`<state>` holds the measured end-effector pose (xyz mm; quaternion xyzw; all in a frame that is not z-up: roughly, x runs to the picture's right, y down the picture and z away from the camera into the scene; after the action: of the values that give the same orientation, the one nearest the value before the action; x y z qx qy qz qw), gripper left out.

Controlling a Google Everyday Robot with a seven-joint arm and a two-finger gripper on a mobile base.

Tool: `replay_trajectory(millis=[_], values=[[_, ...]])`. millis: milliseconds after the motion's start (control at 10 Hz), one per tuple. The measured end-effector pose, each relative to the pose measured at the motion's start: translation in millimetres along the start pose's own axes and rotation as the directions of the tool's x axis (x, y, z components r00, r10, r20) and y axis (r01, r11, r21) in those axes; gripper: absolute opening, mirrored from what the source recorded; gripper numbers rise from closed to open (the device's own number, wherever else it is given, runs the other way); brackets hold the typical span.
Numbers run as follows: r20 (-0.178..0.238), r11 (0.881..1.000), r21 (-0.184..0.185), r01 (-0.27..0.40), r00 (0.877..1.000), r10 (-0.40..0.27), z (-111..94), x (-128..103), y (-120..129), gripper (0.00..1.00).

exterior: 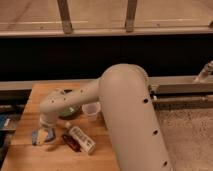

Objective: Wipe the white sponge on the table

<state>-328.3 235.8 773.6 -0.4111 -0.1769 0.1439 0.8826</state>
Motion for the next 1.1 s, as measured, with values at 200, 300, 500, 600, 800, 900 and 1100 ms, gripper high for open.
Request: replay_trajectory(millis=[200,300,500,600,800,900,1100], values=[[0.028,1.000,-0.003,-0.014,1.000,0.014,3.0,6.5,-3.0,0.80],[0.039,1.000,-0.007,-0.013,0.999,0.014,5.1,6.6,-3.0,0.80],[0.050,1.000,-0.012,-0.009,0.999,0.010,8.7,4.6,-3.7,0.80],[0.054,1.000,-0.014,-0.008,0.998,0.008,9.9,3.5,-4.6,0.80],[0.060,1.000,-0.026,0.000,0.998,0.001,17.1,1.0,-5.6,0.70],[0.058,1.000,-0.028,0.003,0.998,-0.001,18.2,0.5,-5.4,0.60],[0.053,0.999,-0.031,0.009,0.999,-0.007,19.6,-0.6,-4.0,0.40]])
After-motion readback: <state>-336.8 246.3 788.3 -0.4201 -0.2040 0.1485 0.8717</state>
